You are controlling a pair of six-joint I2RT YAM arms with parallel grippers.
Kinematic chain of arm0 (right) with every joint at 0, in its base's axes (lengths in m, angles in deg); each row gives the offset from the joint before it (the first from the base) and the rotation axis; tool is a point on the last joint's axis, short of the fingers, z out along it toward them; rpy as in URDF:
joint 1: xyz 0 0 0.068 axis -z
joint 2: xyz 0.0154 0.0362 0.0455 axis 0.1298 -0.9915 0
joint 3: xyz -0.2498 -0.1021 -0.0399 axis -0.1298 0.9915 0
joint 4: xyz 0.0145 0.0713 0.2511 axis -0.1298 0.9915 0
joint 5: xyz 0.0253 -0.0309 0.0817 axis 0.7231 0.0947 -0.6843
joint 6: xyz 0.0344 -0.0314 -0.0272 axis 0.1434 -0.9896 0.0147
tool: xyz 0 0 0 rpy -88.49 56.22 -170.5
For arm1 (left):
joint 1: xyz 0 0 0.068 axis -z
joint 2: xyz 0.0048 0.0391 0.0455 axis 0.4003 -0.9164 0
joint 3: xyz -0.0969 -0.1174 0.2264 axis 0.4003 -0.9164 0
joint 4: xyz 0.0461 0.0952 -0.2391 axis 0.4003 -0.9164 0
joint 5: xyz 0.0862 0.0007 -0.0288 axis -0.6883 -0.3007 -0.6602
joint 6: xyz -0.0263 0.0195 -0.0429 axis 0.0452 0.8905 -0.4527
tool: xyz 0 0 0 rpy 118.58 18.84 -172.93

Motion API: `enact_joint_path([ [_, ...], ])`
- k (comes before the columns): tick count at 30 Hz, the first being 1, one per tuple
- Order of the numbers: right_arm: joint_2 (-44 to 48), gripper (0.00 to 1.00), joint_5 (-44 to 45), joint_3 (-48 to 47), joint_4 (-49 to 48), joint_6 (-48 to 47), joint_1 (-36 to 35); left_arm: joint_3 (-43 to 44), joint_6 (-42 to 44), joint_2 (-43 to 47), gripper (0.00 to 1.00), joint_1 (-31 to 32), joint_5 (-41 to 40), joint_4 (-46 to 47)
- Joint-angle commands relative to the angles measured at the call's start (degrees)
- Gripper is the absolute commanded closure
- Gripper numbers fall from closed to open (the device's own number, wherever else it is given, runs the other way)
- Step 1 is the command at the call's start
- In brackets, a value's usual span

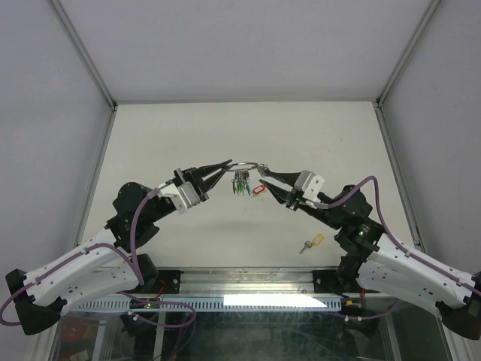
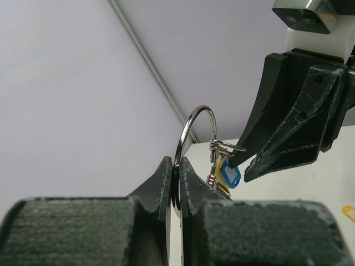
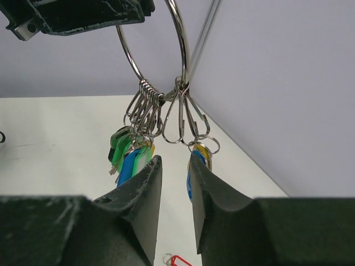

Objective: Put the keys on the keyring

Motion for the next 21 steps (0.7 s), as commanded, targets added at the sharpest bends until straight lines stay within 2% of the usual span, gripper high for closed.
enact_joint_path([
  [1,1.97,0.71,2.14,0.13,0.09,-1.26,-0.37,3.42,-0.58,0.16,1.00,-0.62,1.50,4.85],
  [12,2.64,0.70,1.57,-0.30,0.21,-1.21,-0.37,4.05,-0.16,-0.13,1.00,-0.59,-0.85,3.35],
  [21,3.63,0.52,1.47,-0.71,-1.51,-5.95,-0.37,4.93,0.33,-0.82,1.00,-0.57,-4.26,1.55],
])
